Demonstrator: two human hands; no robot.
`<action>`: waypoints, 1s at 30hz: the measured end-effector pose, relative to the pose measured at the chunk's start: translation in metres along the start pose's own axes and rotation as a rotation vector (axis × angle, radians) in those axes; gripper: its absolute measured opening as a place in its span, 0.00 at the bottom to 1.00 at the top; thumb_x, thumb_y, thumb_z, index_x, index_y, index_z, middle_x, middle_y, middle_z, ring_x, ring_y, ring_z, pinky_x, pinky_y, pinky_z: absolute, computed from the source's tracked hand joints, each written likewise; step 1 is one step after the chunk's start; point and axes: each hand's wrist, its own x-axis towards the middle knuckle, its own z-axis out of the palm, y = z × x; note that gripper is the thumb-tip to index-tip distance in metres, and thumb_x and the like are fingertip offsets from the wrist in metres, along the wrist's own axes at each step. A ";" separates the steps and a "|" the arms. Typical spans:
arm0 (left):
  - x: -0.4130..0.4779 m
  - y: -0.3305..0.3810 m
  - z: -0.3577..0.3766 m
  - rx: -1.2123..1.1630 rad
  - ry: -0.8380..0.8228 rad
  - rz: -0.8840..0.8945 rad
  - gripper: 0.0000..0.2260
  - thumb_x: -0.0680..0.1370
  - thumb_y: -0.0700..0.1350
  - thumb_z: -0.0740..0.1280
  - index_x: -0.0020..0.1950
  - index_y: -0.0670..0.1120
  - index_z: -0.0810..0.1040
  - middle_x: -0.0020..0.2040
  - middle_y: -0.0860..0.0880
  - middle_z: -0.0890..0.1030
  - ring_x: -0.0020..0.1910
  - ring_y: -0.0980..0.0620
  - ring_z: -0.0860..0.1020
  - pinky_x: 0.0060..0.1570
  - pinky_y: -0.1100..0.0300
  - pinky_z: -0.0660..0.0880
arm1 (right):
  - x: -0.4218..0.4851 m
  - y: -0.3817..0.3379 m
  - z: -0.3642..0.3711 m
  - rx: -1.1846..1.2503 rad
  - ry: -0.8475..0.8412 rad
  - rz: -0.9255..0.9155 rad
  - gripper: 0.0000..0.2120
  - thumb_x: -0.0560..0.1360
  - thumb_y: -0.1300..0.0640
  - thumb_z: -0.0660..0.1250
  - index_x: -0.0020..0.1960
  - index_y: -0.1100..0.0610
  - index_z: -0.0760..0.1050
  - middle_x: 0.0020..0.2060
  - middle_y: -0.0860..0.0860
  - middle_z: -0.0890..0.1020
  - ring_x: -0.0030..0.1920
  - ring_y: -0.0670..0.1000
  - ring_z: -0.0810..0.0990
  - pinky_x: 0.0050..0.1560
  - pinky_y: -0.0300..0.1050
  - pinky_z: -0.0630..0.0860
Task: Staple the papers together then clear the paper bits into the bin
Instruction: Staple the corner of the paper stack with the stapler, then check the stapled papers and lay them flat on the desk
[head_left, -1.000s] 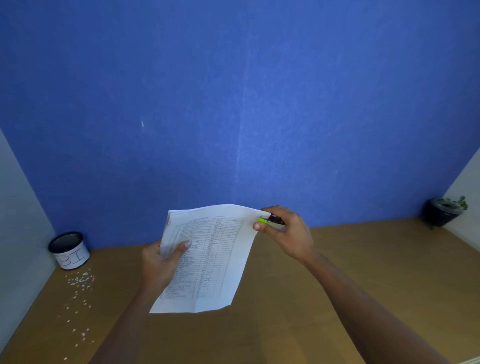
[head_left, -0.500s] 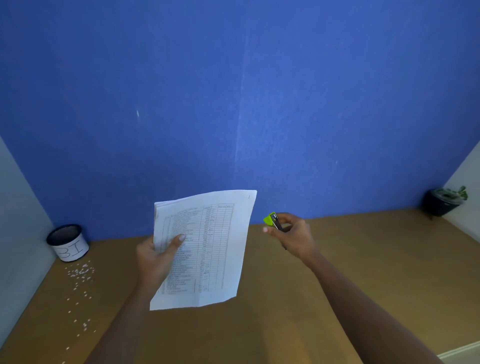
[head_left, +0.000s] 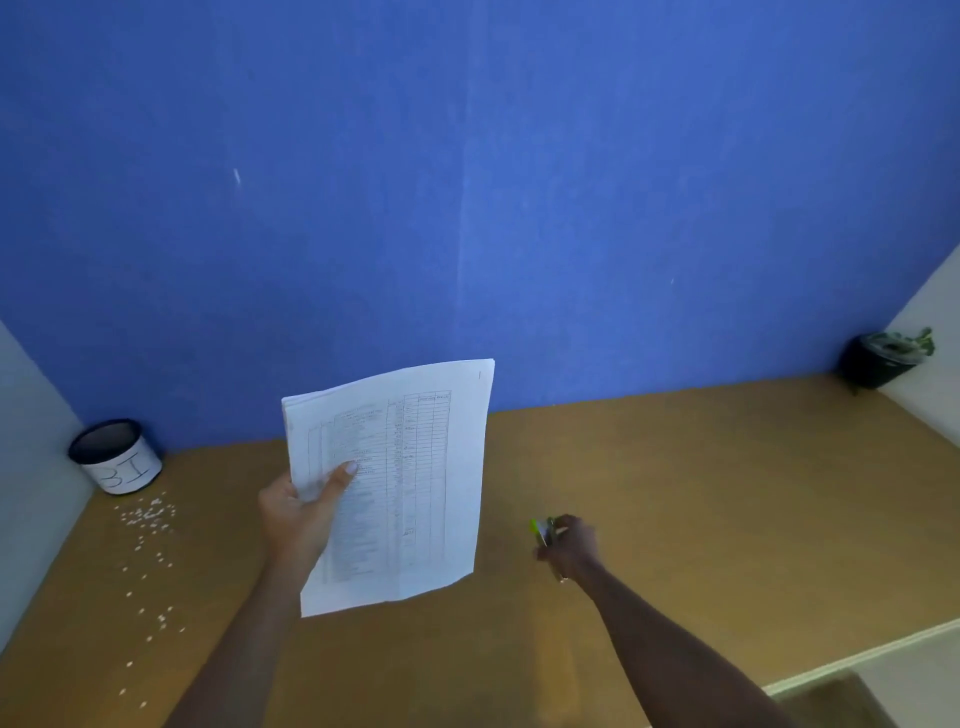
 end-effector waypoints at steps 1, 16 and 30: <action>-0.001 -0.002 0.000 -0.003 -0.009 -0.012 0.10 0.69 0.40 0.75 0.49 0.45 0.81 0.36 0.60 0.83 0.38 0.61 0.81 0.34 0.71 0.77 | 0.001 0.004 0.005 -0.021 0.019 -0.004 0.27 0.63 0.60 0.79 0.60 0.60 0.77 0.51 0.58 0.83 0.42 0.52 0.80 0.36 0.39 0.72; -0.003 -0.020 0.000 0.021 -0.036 -0.032 0.11 0.70 0.39 0.75 0.50 0.48 0.81 0.36 0.65 0.83 0.40 0.65 0.82 0.37 0.70 0.78 | 0.009 0.045 0.039 -0.151 0.079 -0.025 0.24 0.65 0.53 0.76 0.59 0.57 0.76 0.52 0.55 0.82 0.51 0.57 0.81 0.45 0.45 0.78; -0.003 -0.014 0.003 0.019 -0.080 -0.031 0.10 0.71 0.38 0.74 0.51 0.45 0.81 0.38 0.64 0.83 0.41 0.65 0.82 0.39 0.66 0.79 | -0.034 -0.086 0.004 0.690 -0.072 -0.505 0.20 0.77 0.40 0.61 0.64 0.49 0.73 0.61 0.47 0.79 0.63 0.48 0.76 0.63 0.47 0.74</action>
